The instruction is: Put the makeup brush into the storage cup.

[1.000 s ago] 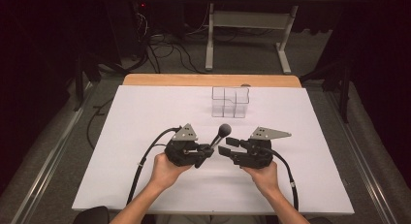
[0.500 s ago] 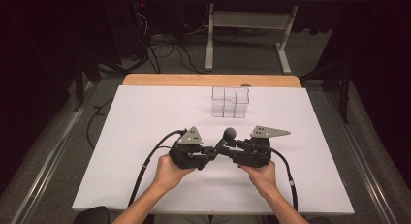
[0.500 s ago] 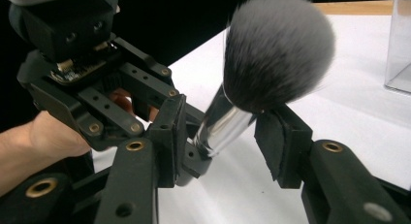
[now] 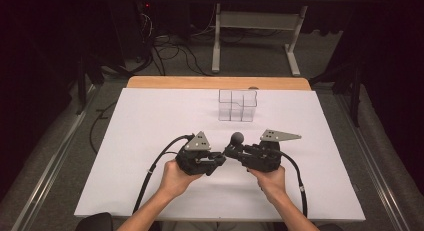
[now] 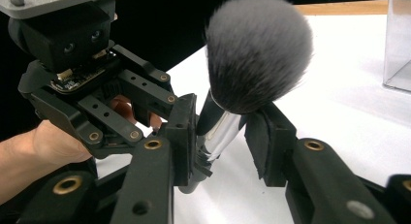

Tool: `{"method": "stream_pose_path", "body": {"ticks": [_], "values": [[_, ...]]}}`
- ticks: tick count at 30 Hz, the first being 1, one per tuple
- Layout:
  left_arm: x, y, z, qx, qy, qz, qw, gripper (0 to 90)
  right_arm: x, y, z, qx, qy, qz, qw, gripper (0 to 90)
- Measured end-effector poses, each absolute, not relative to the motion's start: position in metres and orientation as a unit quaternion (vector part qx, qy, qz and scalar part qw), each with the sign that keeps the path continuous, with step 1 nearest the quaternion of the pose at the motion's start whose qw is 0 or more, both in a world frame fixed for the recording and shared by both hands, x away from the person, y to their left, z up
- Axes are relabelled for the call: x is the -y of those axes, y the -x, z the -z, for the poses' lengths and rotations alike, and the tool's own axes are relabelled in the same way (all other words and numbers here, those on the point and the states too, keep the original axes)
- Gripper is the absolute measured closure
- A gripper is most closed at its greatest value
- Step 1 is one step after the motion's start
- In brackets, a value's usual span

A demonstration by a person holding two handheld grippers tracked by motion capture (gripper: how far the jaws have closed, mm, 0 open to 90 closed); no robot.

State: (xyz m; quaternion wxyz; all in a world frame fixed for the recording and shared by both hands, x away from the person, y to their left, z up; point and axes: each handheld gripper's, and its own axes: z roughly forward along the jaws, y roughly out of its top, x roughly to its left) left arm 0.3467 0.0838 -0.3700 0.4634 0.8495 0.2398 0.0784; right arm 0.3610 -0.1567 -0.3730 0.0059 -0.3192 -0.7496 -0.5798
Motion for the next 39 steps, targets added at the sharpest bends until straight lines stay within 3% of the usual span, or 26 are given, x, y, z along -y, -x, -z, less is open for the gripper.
{"method": "stream_pose_path", "body": {"ticks": [22,30,39], "values": [[-0.083,-0.345,0.369,-0.229,-0.847,-0.079,0.473,73.4,0.160,-0.361,0.370,0.740,0.313,0.594,0.033,72.4],[-0.091,-0.347,0.365,-0.246,-0.833,-0.082,0.489,52.7,0.166,-0.362,0.368,0.743,0.319,0.589,0.014,72.5],[-0.111,-0.344,0.354,-0.258,-0.818,-0.108,0.503,41.2,0.173,-0.360,0.364,0.754,0.318,0.574,-0.017,72.5]]}}
